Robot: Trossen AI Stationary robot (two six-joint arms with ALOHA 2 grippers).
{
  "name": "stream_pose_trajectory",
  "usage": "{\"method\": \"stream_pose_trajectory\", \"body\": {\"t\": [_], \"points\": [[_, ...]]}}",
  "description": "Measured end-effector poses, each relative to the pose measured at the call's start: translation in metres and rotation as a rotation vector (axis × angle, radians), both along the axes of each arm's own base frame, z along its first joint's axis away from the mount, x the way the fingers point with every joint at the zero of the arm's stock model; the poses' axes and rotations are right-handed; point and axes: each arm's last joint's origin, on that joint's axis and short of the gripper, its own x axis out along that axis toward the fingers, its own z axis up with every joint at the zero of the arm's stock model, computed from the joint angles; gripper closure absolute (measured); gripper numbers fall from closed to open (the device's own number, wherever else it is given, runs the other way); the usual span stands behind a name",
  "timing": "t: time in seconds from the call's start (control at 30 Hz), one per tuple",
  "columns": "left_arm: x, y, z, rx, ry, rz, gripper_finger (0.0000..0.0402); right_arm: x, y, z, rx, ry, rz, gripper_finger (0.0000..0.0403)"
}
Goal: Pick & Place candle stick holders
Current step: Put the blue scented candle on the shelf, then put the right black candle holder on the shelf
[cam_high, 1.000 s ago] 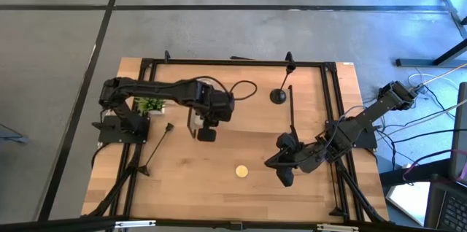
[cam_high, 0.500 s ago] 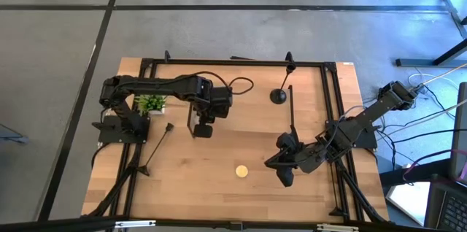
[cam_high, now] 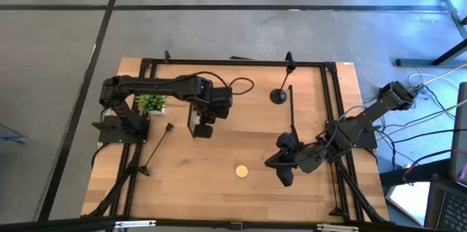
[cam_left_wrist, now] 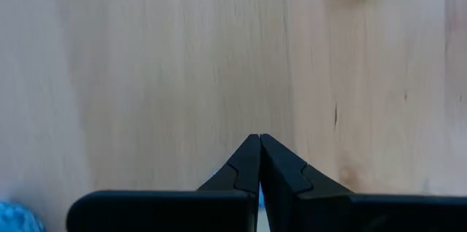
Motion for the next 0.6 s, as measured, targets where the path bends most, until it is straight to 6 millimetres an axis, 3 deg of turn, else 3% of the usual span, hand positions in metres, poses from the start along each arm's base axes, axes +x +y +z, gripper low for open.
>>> {"method": "stream_pose_trajectory", "body": {"t": [0.2, 0.37, 0.6], "points": [[-0.004, -0.001, 0.031, 0.032, -0.241, 0.075, 0.0400, 0.000, 0.000, 0.000, 0.000, -0.002, -0.002, 0.0330], [-0.020, -0.001, 0.055, -0.082, -0.347, 0.155, 0.0400, 0.000, 0.000, 0.001, 0.002, -0.008, -0.004, 0.0330], [-0.039, -0.032, 0.072, -0.185, -0.373, 0.095, 0.0400, 0.000, 0.000, 0.001, 0.002, -0.008, -0.003, 0.0330]]}}
